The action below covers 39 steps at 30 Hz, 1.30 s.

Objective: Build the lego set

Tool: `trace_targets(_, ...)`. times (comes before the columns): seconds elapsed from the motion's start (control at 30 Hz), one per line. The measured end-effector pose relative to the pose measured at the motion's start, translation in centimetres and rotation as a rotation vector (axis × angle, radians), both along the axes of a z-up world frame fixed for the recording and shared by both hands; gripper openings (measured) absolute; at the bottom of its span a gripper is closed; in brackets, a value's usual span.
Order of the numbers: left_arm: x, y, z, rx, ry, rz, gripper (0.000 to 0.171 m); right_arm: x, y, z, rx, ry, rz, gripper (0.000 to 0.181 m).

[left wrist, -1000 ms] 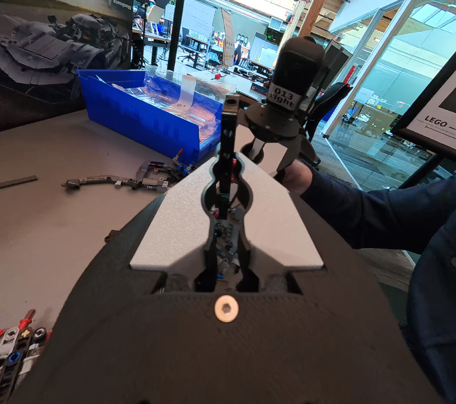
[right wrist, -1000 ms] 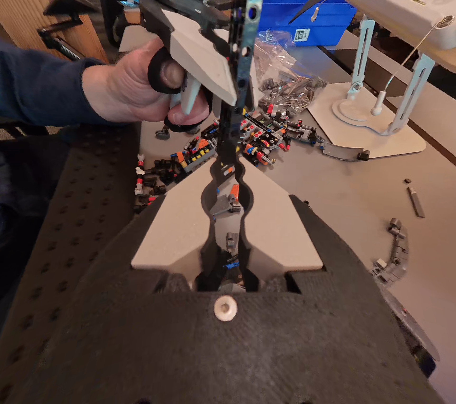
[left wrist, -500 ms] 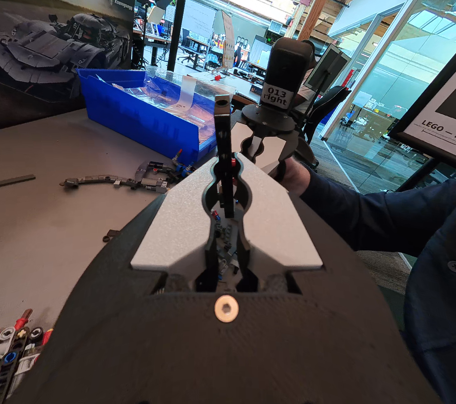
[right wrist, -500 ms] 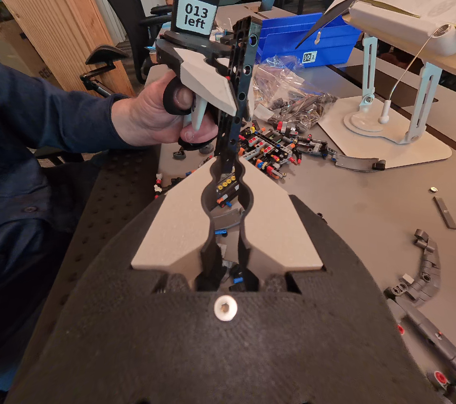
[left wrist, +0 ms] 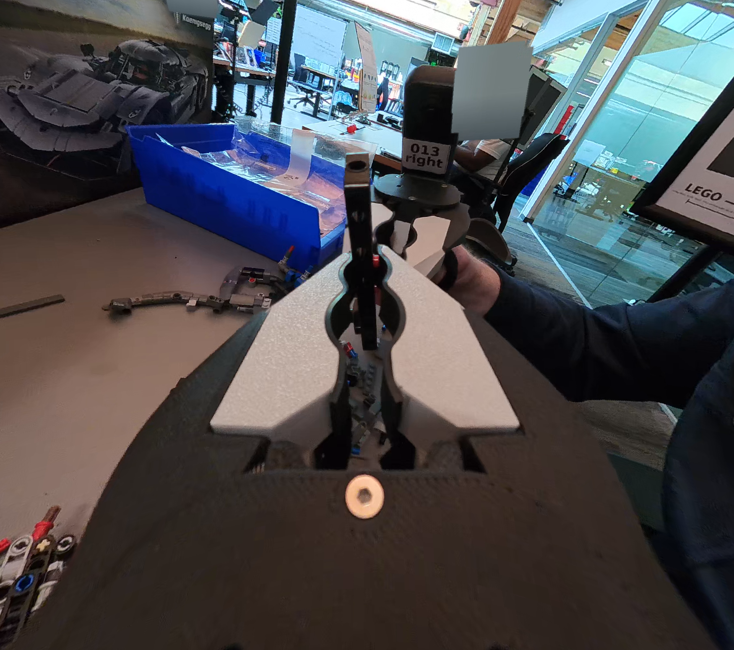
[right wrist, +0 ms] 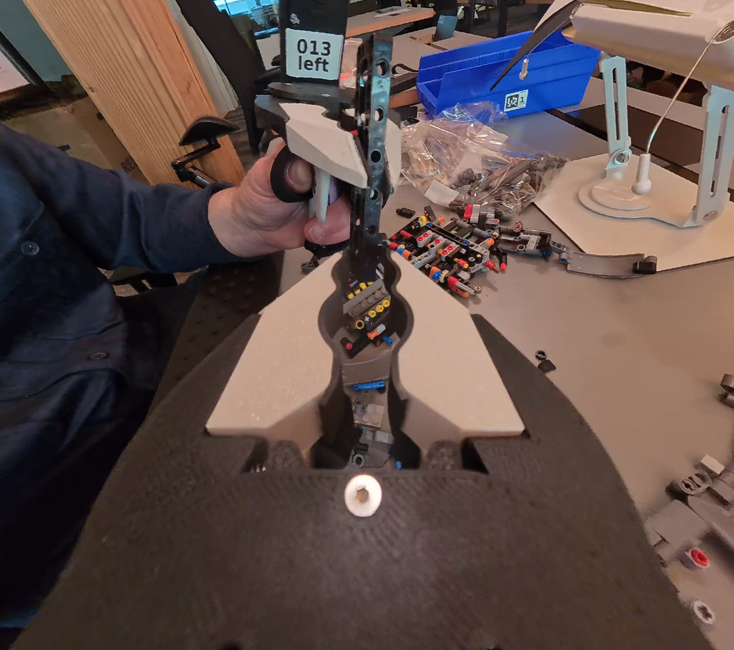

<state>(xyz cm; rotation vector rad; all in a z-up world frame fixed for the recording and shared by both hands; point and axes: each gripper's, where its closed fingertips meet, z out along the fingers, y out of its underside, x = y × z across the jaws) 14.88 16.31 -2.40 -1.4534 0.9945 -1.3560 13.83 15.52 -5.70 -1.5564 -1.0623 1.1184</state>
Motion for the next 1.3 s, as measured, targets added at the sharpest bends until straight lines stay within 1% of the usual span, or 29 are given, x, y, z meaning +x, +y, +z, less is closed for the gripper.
trace_targets(0.13,0.3,-0.3,-0.1,0.01,0.007,-0.014,0.005,-0.1,-0.2,0.0,0.011,-0.009,0.006,0.014)
trace_targets(0.17,0.3,-0.4,-0.1,0.011,0.005,-0.018,0.005,-0.2,-0.3,-0.1,0.024,-0.021,0.006,0.01)
trace_targets(0.23,0.3,-0.5,0.0,0.011,-0.003,-0.026,0.005,-0.1,-0.3,-0.1,0.058,-0.041,-0.004,0.009)
trace_targets(0.57,0.2,-0.5,0.3,0.02,-0.019,-0.027,0.006,0.4,0.1,0.7,0.063,-0.004,-0.033,0.008)
trace_targets(0.7,0.3,-0.4,0.1,-0.002,-0.02,-0.036,0.007,0.5,0.4,0.3,0.116,-0.06,-0.076,0.008)
trace_targets(0.8,0.4,-0.4,-0.1,-0.044,-0.028,-0.06,0.01,0.6,0.9,-0.1,0.211,-0.148,-0.142,0.008)
trace_targets(0.9,0.5,-0.5,-0.2,-0.055,-0.034,-0.073,0.012,0.5,1.1,-0.4,0.279,-0.206,-0.174,0.008)
trace_targets(1.0,0.7,-0.5,-0.4,-0.057,-0.024,-0.077,0.012,0.5,1.2,-0.7,0.296,-0.229,-0.182,0.008)
trace_targets(1.3,0.8,-0.8,-0.6,-0.072,-0.018,-0.1,0.011,0.1,0.7,-1.1,0.309,-0.249,-0.144,0.009)
